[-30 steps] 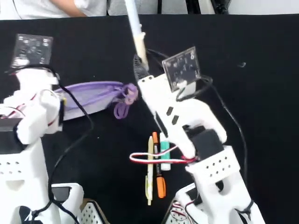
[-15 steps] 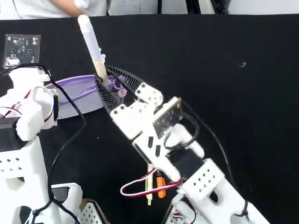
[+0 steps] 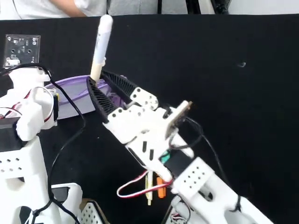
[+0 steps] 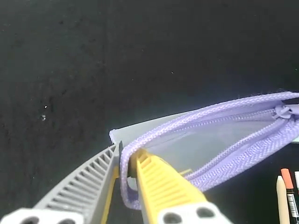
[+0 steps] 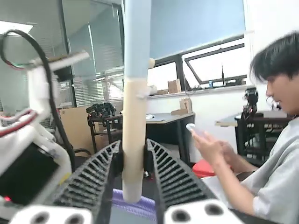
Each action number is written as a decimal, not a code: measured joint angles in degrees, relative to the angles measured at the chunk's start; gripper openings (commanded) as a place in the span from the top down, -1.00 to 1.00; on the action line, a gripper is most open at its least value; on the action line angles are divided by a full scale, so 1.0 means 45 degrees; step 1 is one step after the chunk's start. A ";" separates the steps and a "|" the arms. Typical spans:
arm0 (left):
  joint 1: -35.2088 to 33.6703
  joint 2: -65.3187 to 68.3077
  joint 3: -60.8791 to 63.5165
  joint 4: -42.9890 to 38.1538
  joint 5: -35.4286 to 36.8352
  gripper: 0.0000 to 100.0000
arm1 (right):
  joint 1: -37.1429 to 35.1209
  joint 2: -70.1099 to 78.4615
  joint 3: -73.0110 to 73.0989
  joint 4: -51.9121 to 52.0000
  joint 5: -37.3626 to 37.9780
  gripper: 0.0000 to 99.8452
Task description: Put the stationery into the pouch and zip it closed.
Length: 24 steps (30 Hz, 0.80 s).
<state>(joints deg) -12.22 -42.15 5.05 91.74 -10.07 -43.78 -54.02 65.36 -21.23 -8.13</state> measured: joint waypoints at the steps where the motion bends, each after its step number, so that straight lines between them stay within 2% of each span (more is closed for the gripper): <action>1: 0.0000 0.0000 0.0000 0.0000 0.0000 0.94 | 0.0000 0.0332 0.0000 -0.0293 -0.0176 0.98; 10: 0.0000 0.0000 0.0000 0.0000 0.0391 0.94 | -0.0059 0.2911 0.0000 -0.2540 -0.0508 0.98; 21: -0.0020 0.0000 0.0176 0.0000 0.0449 0.94 | -0.0254 0.5255 -0.0645 -0.3009 -0.0527 0.97; 24: -0.0039 0.0000 0.0254 0.0000 0.0449 0.94 | -0.0254 0.5626 -0.0938 -0.3028 -0.0527 0.89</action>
<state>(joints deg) -12.40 -42.15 6.20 91.74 -8.04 -44.92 -28.70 61.14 -34.86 -10.51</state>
